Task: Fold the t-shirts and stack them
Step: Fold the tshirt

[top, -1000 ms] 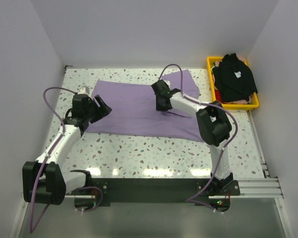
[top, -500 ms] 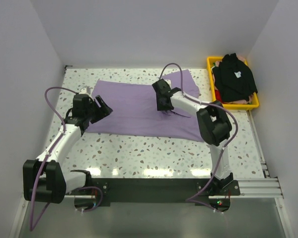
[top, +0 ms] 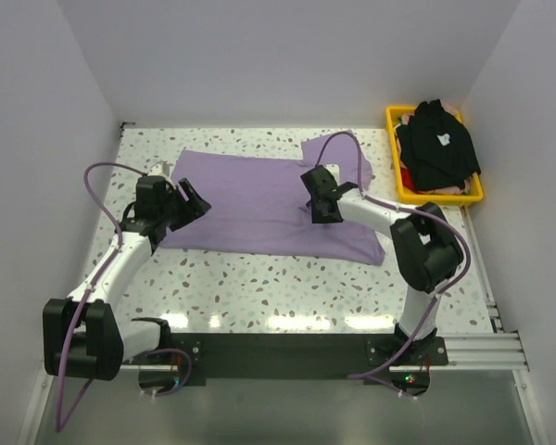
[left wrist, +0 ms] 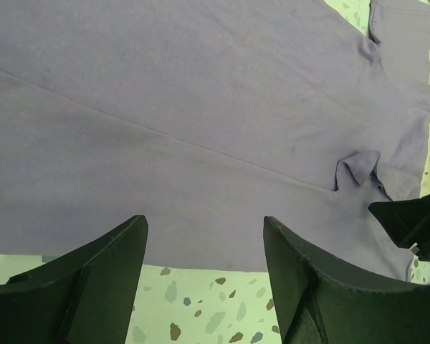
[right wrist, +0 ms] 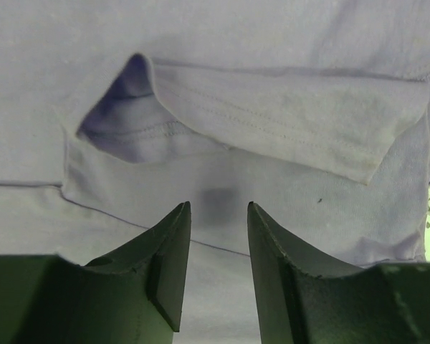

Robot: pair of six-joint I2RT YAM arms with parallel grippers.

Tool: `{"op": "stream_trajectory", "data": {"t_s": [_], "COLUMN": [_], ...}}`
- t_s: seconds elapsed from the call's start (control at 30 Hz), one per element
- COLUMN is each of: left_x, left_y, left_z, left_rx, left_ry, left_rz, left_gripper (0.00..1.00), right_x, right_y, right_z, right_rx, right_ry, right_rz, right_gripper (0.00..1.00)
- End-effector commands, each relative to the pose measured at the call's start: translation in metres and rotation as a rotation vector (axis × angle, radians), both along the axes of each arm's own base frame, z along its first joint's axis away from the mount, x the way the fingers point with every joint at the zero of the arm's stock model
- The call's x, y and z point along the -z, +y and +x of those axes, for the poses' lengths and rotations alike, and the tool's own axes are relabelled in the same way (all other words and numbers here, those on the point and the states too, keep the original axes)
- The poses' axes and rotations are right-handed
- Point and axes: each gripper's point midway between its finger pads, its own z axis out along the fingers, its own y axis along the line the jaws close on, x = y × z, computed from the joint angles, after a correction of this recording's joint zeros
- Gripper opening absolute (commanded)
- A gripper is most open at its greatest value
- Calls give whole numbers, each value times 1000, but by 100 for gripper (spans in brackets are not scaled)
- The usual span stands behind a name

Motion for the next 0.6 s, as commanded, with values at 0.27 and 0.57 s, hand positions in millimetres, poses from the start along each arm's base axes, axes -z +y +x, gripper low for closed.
{"op": "stream_trajectory", "data": {"t_s": [0.27,0.57], "left_x": [-13,-14], "left_y": [-5,-5], "left_z": [8,8], "left_rx": [35,36], "left_ry": [-72,-73], "left_rz": [2,3], "left_gripper": [70,70], "right_x": [4,3], "right_y": [-11,-17], "right_z": [33,52], "right_rx": [63,84], "right_ry": [-44,-46], "right_rz": [-5,6], "right_gripper": [38,37]}}
